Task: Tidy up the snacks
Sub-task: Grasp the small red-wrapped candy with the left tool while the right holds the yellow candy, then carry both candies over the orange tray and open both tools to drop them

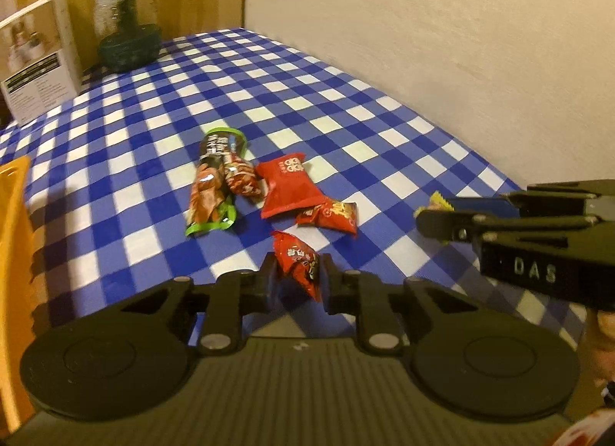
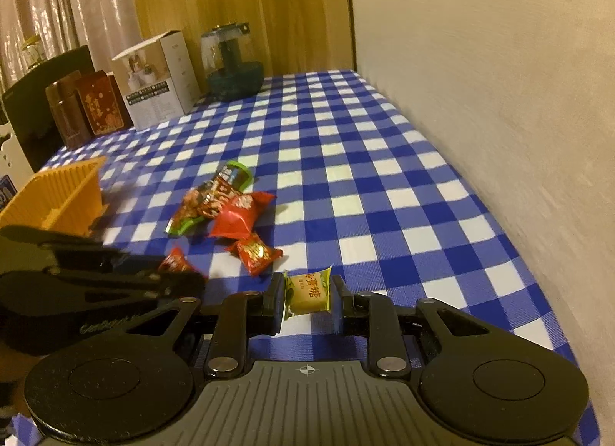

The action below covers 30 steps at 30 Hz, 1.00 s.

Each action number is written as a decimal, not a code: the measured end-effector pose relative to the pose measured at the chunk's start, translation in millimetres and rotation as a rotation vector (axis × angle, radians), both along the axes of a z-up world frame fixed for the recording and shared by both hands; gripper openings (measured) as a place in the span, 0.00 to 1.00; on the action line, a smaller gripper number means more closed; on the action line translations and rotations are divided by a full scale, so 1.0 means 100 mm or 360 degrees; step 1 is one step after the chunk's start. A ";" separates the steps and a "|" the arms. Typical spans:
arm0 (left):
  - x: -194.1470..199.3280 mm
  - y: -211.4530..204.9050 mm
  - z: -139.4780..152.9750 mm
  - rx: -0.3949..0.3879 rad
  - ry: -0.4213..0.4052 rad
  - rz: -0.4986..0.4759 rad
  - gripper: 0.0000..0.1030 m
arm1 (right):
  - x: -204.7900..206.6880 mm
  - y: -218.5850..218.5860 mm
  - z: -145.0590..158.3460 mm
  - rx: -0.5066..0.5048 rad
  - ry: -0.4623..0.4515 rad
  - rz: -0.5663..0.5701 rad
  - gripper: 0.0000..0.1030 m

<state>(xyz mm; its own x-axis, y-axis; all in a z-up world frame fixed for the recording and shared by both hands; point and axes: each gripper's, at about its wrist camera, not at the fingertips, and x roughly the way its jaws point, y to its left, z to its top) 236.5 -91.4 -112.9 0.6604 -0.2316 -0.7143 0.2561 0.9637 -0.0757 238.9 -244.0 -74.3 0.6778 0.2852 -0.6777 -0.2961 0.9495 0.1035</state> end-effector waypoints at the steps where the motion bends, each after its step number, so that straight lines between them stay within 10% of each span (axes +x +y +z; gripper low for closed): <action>1: -0.05 0.02 0.04 -0.0009 0.0000 0.0016 0.19 | -0.01 0.01 0.04 0.0003 -0.0005 0.0001 0.24; 30: -1.50 1.11 1.05 -0.0130 -0.0124 0.0322 0.19 | -1.07 1.03 0.92 0.0132 -0.0011 0.0158 0.24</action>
<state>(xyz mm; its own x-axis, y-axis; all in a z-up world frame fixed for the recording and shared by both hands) 86.3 19.9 -7.9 0.7516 -0.1436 -0.6438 0.0660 0.9875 -0.1432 131.6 -140.9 18.2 0.6480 0.4063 -0.6442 -0.3893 0.9037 0.1783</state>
